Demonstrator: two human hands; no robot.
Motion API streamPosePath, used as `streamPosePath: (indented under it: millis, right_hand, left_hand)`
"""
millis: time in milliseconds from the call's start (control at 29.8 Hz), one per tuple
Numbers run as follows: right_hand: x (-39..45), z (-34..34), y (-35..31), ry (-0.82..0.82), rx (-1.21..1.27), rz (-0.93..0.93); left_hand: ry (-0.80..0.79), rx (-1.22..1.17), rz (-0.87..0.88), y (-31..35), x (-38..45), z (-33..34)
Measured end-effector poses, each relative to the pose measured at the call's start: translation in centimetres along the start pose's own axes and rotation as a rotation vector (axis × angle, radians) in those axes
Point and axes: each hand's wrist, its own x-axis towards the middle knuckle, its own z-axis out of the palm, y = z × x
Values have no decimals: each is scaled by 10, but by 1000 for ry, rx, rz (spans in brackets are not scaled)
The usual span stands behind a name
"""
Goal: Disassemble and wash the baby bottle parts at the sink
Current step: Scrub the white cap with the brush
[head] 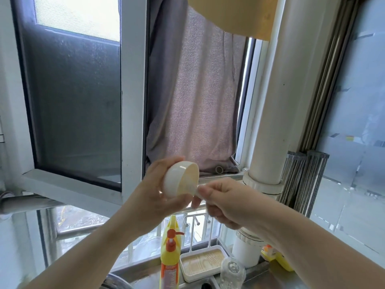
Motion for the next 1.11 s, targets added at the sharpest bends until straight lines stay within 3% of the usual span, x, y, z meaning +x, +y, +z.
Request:
streamPosePath:
  millis: [67, 134, 235, 369, 672, 739, 806, 873, 907, 974, 1108]
  right_hand:
    - [1, 3, 0, 44, 128, 2]
    - [2, 5, 1, 90, 62, -59]
    - [1, 2, 3, 154, -149, -159]
    - [1, -2, 3, 141, -240, -210]
    - [-6, -5, 2, 134, -434, -199]
    - [-9, -5, 5, 262, -718, -271]
    - [-10, -10, 12, 511, -1124, -405]
    - [-9, -7, 15, 702, -1248, -473]
    - [-7, -4, 18, 737, -1239, -491]
    - [-4, 4, 21, 609, -1018, -461]
    - [-12, 12, 13, -1, -150, -52]
  left_hand:
    - [-38, 39, 70, 1, 1, 0]
    - [-37, 16, 66, 3, 2, 0]
    - [-71, -159, -49, 10, 4, -3]
    - [-168, -478, -200, 24, 9, -12]
    - [-200, -280, -264, 27, 17, -20]
    - [-183, -233, -274, 23, 14, -19]
    - [-186, -232, -282, 20, 11, -15]
    - [-160, -235, -264, 20, 9, -13]
    - [-138, -220, -241, 18, 9, -12]
    - [-104, -171, -187, 17, 9, -11]
    - [-66, -170, -120, 15, 3, -11]
